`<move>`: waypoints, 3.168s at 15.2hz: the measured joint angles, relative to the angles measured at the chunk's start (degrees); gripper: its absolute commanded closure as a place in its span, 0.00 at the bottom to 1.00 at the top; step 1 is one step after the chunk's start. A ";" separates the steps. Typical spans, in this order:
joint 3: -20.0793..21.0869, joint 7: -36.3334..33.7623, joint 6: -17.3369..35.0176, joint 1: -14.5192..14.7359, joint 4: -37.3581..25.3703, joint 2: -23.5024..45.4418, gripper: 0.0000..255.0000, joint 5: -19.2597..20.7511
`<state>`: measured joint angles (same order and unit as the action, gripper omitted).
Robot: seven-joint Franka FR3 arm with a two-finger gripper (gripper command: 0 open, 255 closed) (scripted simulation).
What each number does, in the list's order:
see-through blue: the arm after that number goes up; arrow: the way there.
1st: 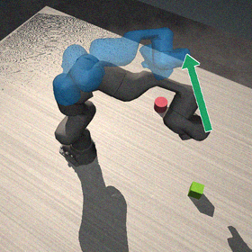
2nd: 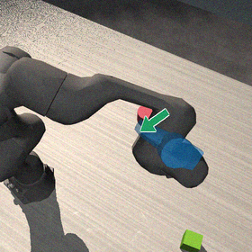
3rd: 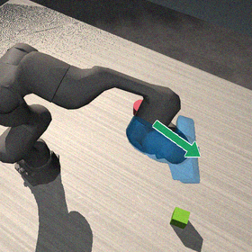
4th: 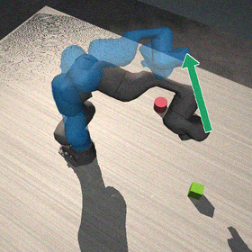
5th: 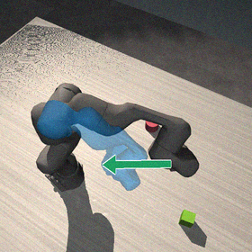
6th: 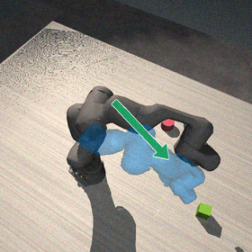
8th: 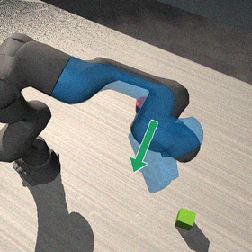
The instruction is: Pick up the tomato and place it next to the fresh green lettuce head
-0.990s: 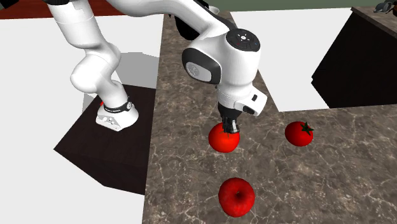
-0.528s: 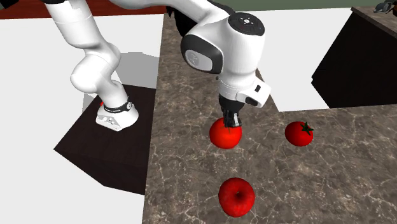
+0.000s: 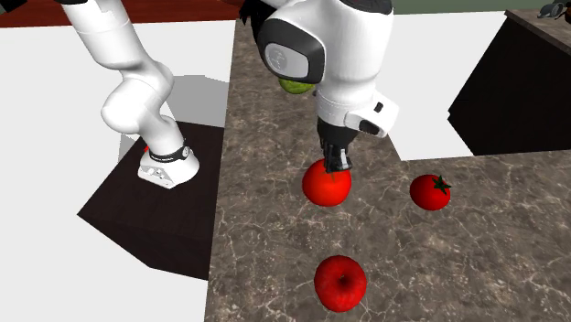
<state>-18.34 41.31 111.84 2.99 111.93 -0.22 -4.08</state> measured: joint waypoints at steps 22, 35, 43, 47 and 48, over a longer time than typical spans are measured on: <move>-0.03 -1.14 -16.75 -0.02 -16.31 -0.50 1.00 0.43; 1.91 -5.40 -23.25 1.95 -22.40 -1.18 1.00 0.63; 7.95 -16.79 -22.46 7.34 -20.33 -3.22 1.00 1.00; 11.01 -22.52 -21.96 10.04 -20.38 -2.98 1.00 0.94; 11.78 -23.98 -21.87 10.72 -20.44 -2.93 1.00 0.92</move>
<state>-6.55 17.33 89.98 13.71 91.49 -3.15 -3.16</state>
